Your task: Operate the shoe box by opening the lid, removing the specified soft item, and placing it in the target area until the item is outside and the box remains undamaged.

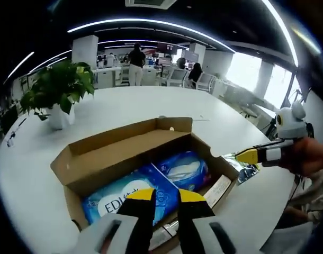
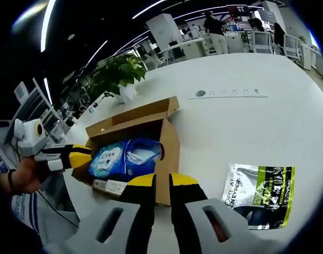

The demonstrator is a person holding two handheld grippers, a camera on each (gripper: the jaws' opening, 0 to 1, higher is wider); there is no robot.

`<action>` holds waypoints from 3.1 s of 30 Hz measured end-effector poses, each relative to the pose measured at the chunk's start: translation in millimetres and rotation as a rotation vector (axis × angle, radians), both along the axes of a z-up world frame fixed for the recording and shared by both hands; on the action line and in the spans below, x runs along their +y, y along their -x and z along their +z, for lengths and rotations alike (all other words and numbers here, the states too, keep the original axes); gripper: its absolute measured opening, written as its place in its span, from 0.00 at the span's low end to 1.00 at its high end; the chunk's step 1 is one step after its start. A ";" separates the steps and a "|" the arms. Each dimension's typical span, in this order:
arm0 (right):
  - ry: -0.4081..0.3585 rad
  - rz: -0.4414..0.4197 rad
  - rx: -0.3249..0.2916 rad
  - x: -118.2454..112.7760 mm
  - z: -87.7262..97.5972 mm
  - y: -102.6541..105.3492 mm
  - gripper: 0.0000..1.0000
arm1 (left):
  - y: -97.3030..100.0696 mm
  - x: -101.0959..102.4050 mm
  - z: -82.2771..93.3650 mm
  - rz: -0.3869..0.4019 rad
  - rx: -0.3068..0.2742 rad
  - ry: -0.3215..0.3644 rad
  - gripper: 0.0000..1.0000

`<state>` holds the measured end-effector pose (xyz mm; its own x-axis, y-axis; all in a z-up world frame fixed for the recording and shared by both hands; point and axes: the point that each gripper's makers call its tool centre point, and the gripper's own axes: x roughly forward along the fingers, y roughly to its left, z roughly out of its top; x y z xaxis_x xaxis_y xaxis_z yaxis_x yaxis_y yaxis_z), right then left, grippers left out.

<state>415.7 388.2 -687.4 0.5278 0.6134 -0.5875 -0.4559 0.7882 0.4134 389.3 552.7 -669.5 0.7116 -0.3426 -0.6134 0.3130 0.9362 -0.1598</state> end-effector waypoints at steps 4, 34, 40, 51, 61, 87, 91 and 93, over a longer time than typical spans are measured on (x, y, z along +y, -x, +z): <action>-0.002 0.028 -0.005 15.5 3.0 -2.6 0.08 | 3.3 9.0 4.0 0.017 -0.005 0.009 0.15; 0.065 0.310 0.005 157.5 -16.9 -32.2 0.10 | 57.9 125.4 -2.3 0.224 0.013 0.039 0.16; 0.091 0.309 0.031 157.3 -20.9 -18.3 0.11 | 63.3 138.9 -2.7 0.250 0.014 0.039 0.16; 0.115 0.286 0.046 156.0 -44.8 -48.0 0.09 | 63.4 146.1 -3.0 0.263 0.014 0.045 0.16; 0.128 0.280 0.044 154.2 -48.5 -45.1 0.12 | 61.9 142.0 -2.6 0.259 0.010 0.055 0.16; 0.135 0.175 0.080 158.8 -48.2 -26.6 0.00 | 57.1 125.4 -2.2 0.212 0.007 0.079 0.16; 0.131 0.168 0.067 155.5 -42.1 -24.2 0.00 | 54.0 118.8 -1.5 0.198 0.003 0.083 0.16; 0.126 0.162 0.057 154.1 -38.3 -22.0 0.00 | 51.3 115.5 -1.3 0.187 0.003 0.083 0.16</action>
